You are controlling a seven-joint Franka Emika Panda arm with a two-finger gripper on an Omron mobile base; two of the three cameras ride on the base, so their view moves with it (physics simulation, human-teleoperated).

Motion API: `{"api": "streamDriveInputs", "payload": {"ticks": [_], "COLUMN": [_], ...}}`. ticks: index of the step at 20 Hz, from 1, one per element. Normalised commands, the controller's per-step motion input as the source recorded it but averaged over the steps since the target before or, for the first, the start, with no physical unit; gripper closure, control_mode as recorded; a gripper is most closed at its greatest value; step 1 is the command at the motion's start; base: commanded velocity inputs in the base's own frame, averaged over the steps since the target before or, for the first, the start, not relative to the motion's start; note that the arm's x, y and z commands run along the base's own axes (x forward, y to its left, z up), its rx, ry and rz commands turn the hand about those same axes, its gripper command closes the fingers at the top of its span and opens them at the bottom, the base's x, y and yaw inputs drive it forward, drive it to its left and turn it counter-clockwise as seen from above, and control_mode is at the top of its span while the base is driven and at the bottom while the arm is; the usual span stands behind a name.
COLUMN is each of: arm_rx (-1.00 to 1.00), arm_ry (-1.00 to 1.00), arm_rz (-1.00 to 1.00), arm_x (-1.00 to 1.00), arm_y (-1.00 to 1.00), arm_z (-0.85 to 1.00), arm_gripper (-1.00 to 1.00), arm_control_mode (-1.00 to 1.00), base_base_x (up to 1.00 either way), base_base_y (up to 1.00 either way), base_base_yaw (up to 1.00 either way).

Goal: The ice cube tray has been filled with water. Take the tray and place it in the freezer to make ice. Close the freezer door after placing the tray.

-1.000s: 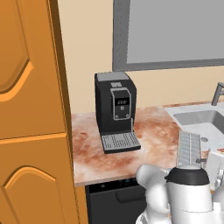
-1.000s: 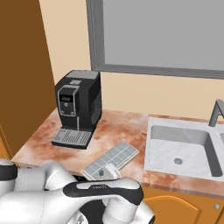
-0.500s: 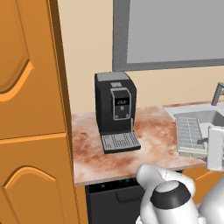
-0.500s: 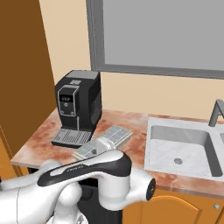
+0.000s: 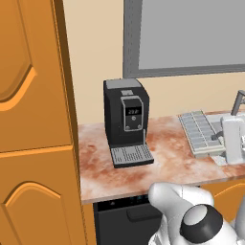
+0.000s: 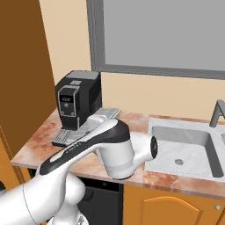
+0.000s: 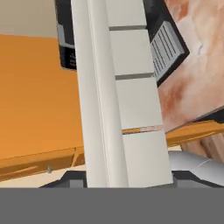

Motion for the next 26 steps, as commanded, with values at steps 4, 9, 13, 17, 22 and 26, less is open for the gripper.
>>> {"api": "streamDriveInputs", "payload": {"ticks": [4, 9, 13, 17, 22, 26], "arm_rx": [0.00, 0.00, 0.00, 0.00, 0.00, 0.00], "arm_ry": [-0.06, -0.09, -0.09, -0.17, -0.23, -0.16], "arm_rz": [0.25, 0.19, 0.08, 0.00, -0.02, -0.08], "arm_x": [0.34, 0.33, 0.08, -0.10, -0.24, -0.33], "arm_y": [0.07, 0.21, 0.41, 0.47, 0.54, 0.40], "arm_z": [0.50, 0.31, 0.11, 0.04, 0.12, 0.16], "arm_gripper": [1.00, 1.00, 1.00, 1.00, 1.00, 1.00], "arm_control_mode": [-1.00, -1.00, -1.00, -1.00, -1.00, -1.00], "base_base_x": [0.00, 0.00, 0.00, 0.00, 0.00, 0.00], "base_base_y": [0.00, 0.00, 0.00, 0.00, 0.00, 0.00], "base_base_yaw": [0.00, 0.00, 0.00, 0.00, 0.00, 0.00]}}
